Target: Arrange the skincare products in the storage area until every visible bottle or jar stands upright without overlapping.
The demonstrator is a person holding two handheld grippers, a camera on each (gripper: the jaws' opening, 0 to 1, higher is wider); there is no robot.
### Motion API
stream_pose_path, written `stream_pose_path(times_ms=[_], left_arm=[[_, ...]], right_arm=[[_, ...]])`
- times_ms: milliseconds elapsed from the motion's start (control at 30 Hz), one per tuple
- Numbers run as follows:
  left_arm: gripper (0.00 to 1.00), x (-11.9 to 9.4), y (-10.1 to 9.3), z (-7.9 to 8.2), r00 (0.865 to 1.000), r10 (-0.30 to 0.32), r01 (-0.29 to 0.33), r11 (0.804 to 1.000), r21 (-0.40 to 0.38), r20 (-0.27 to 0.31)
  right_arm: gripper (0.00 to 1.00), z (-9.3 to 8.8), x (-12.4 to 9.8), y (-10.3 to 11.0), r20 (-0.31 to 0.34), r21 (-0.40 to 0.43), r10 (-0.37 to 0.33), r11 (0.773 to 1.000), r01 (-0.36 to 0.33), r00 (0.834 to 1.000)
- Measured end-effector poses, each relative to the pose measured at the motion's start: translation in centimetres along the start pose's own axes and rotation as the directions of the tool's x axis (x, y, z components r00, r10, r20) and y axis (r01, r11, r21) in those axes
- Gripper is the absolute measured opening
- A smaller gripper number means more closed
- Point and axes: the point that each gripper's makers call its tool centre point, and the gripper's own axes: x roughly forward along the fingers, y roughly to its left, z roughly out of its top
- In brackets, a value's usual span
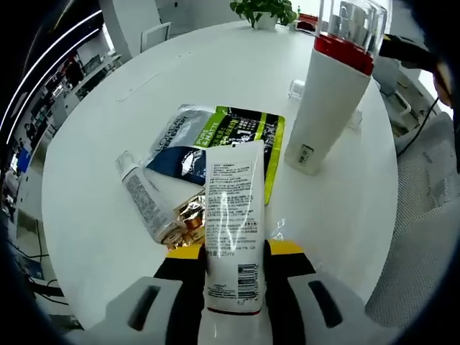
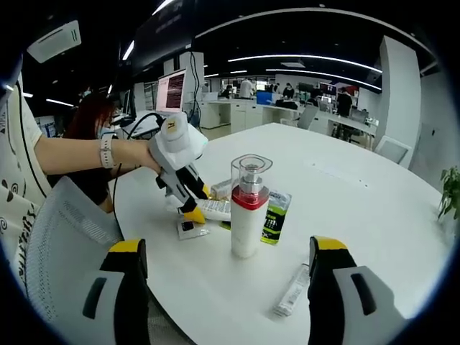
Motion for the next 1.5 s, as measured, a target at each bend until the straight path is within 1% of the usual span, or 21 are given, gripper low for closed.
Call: stream_pose_path(times_ms=[167, 233, 300, 367, 500, 600, 700, 767, 800, 867, 967, 1100, 1167, 1300, 1433, 1500], left_arm=[[0.26, -0.1, -0.1, 0.0, 1.0, 0.003, -0.003, 1.0, 0.001, 0.008], [0.25, -0.1, -0.1, -0.1, 1.0, -0.001, 0.001, 1.0, -0.009, 0.002], [0.25, -0.2, -0.2, -0.1, 1.0, 0.007, -0.007, 1.0, -0.006, 0.003], [0.25, -0.4, -0.3, -0.3, 1.0, 0.01, -0.01, 1.0, 0.003, 0.013], [0.24, -0.7, -0.2, -0.5, 0.999, -0.006, 0.007, 0.999, -0.034, 0.043], [0.24, -1.0, -0.1, -1.0, 0.998, -0.008, 0.013, 0.998, -0.061, 0.068], [0.24, -1.2, 0.2, -1.3, 0.996, -0.004, 0.01, 0.998, -0.07, 0.084], [0.24, -1.6, 0.2, -1.5, 0.995, -0.008, 0.016, 0.996, -0.084, 0.096], [0.24, -1.8, 0.3, -1.5, 0.994, -0.01, 0.02, 0.995, -0.093, 0.111], [0.24, -2.3, 0.1, -1.6, 0.992, -0.022, 0.034, 0.994, -0.101, 0.122], [0.24, -3.2, 0.2, -1.7, 0.988, -0.026, 0.04, 0.995, -0.096, 0.15], [0.24, -4.3, -0.2, -2.0, 0.986, -0.01, 0.026, 0.995, -0.095, 0.164], [0.24, -4.8, -0.4, -2.1, 0.985, -0.013, 0.03, 0.995, -0.097, 0.171], [0.24, -5.6, -1.3, -2.1, 0.982, -0.019, 0.037, 0.995, -0.091, 0.189], [0.24, -6.4, -1.8, -1.8, 0.976, -0.016, 0.029, 0.998, -0.056, 0.219], [0.24, -7.1, -2.5, -1.8, 0.973, -0.014, 0.025, 0.999, -0.047, 0.23]], right_arm=[[0.92, -0.1, 0.2, 0.1, -0.004, -0.001, 0.006, 1.0, -0.006, 1.0], [0.92, -0.1, 0.3, 0.2, -0.007, -0.001, 0.007, 1.0, -0.007, 1.0], [0.91, -0.1, 0.4, 0.3, -0.01, -0.002, 0.01, 1.0, -0.01, 1.0], [0.91, -0.1, 0.5, 0.3, -0.009, -0.002, 0.01, 1.0, -0.01, 1.0], [0.9, -0.3, 0.5, 0.3, -0.016, -0.003, 0.008, 1.0, -0.008, 1.0], [0.91, -0.3, 0.6, 0.2, -0.013, 0.008, 0.006, 1.0, -0.006, 1.0], [0.89, -0.4, 0.6, 0.3, -0.02, 0.012, 0.01, 1.0, -0.01, 1.0], [0.86, -0.4, 0.7, 0.5, -0.025, 0.008, 0.018, 1.0, -0.018, 1.0], [0.86, -0.4, 0.7, 0.5, -0.025, 0.008, 0.018, 1.0, -0.018, 1.0], [0.86, -0.4, 0.8, 0.6, -0.027, 0.009, 0.021, 1.0, -0.021, 0.999], [0.86, -0.5, 0.9, 0.8, -0.03, 0.014, 0.027, 1.0, -0.027, 0.999], [0.83, -0.4, 0.9, 1.1, -0.027, 0.0, 0.046, 0.999, -0.046, 0.999], [0.83, -0.5, 0.9, 1.2, -0.035, -0.006, 0.051, 0.999, -0.051, 0.998], [0.76, -0.5, 0.9, 1.3, -0.035, -0.006, 0.055, 0.998, -0.056, 0.998], [0.7, -0.4, 0.6, 1.3, -0.028, -0.015, 0.055, 0.998, -0.055, 0.998], [0.67, -0.2, 0.5, 1.4, -0.026, -0.012, 0.055, 0.998, -0.055, 0.998]])
